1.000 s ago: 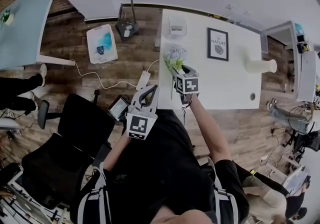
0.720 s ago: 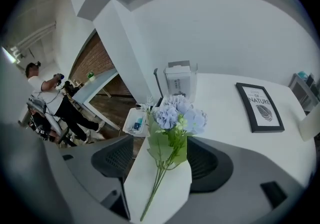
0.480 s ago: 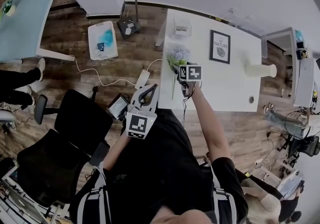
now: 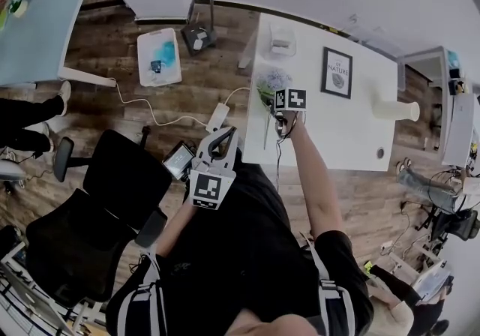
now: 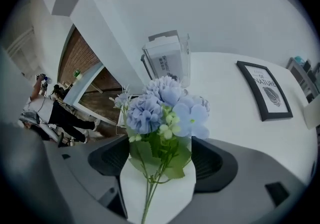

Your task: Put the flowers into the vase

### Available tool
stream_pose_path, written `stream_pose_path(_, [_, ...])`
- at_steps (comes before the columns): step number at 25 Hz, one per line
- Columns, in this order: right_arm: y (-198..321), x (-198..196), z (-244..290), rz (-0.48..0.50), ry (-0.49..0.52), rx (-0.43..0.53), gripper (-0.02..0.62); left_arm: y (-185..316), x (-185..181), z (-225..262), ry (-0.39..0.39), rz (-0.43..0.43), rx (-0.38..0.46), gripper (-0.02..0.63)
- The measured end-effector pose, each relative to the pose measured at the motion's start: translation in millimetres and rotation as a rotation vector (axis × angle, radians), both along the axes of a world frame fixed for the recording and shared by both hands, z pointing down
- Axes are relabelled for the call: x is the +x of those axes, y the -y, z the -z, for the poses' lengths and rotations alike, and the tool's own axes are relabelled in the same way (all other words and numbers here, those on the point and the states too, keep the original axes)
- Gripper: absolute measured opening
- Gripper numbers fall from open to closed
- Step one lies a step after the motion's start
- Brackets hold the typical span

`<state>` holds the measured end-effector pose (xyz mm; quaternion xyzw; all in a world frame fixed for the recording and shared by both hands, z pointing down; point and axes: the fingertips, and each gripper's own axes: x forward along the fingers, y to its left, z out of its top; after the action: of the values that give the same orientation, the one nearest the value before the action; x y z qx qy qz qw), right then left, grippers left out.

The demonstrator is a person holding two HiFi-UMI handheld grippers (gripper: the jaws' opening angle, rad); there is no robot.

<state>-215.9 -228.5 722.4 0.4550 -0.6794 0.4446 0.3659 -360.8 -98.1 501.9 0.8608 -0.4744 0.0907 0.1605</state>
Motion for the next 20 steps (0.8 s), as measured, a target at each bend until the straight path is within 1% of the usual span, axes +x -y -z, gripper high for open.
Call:
stream_pose_path(8, [-1.4,-10.0,-21.7,0.029,-0.06,-0.063,0.368,3.3,-8.6,-4.7,-0.001,0.017,-0.015,0.011])
stream_pose_path(13, [0.4,-6.6,-29.4,0.019,-0.099,-0.087,0.367,3.6,-12.5,-6.7,0.002,0.022,-0.026,0.011])
stream_pose_path(20, [-1.1,-6.4,-32.3,0.045,-0.125,-0.106,0.36,3.5,-13.6,-7.3,0.003,0.028,-0.028,0.011])
